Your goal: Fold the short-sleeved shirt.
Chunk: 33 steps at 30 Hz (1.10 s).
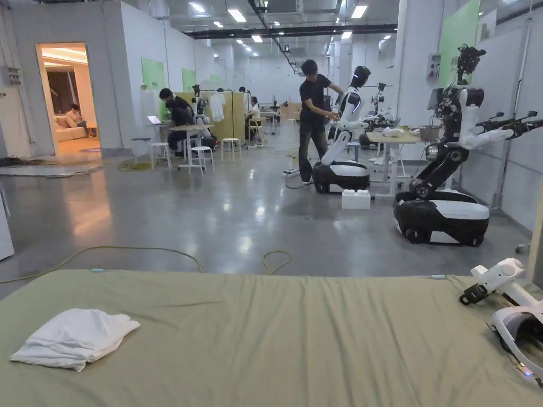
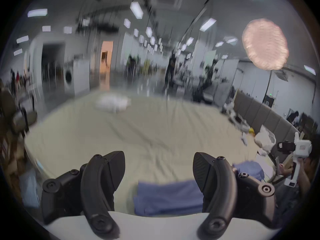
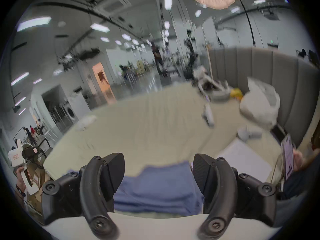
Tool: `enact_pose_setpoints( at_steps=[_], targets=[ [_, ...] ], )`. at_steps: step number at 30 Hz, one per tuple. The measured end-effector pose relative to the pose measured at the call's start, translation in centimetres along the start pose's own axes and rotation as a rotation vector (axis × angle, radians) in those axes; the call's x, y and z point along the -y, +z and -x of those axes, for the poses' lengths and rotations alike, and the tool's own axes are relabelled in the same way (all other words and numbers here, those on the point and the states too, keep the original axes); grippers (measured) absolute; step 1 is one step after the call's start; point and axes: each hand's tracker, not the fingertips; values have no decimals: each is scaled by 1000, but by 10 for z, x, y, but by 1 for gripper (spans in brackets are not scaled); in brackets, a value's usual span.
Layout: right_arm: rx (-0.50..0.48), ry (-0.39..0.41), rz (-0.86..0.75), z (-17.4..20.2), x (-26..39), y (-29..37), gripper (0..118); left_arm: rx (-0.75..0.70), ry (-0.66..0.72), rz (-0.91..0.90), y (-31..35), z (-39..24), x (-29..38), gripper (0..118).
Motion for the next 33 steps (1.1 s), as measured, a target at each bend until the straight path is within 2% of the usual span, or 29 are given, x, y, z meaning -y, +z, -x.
enact_pose_setpoints(
  at_steps=[5,7,9,10,11,12,13,15,16,17,21,29,32,33],
  targets=[
    [-74,162,-256,57,-32,41,85,-43,-130,-308,60,-58,-26,86],
    [-79,202,-301,71,-37,50,83,-12,-169,-340,68,-69,-35,85],
    [-95,256,-325,85,-39,59,71,22,-199,-326,75,-80,-45,79],
    [-95,288,-345,92,-39,63,60,40,-220,-328,79,-87,-47,65],
    [-87,318,-357,99,-39,67,41,63,-243,-335,82,-91,-50,32],
    [-87,343,-366,104,-39,70,21,59,-253,-351,85,-98,-48,5],
    [-89,349,-368,109,-38,72,7,54,-252,-350,87,-103,-49,1],
    [-97,339,-378,115,-38,76,0,116,-216,-368,90,-105,-55,0],
    [-159,311,-365,116,-40,79,0,203,-205,-348,92,-103,-59,0],
    [-186,301,-357,118,-41,79,0,204,-209,-351,92,-107,-61,0],
    [-137,332,-394,127,-41,81,0,212,-239,-371,93,-116,-63,0],
    [-123,311,-411,127,-42,81,0,213,-222,-349,94,-110,-66,0],
    [-117,307,-392,127,-38,79,0,227,-128,-271,85,-92,-67,0],
    [-115,305,-385,127,-36,79,0,237,-87,-236,80,-83,-68,4]
  ],
)
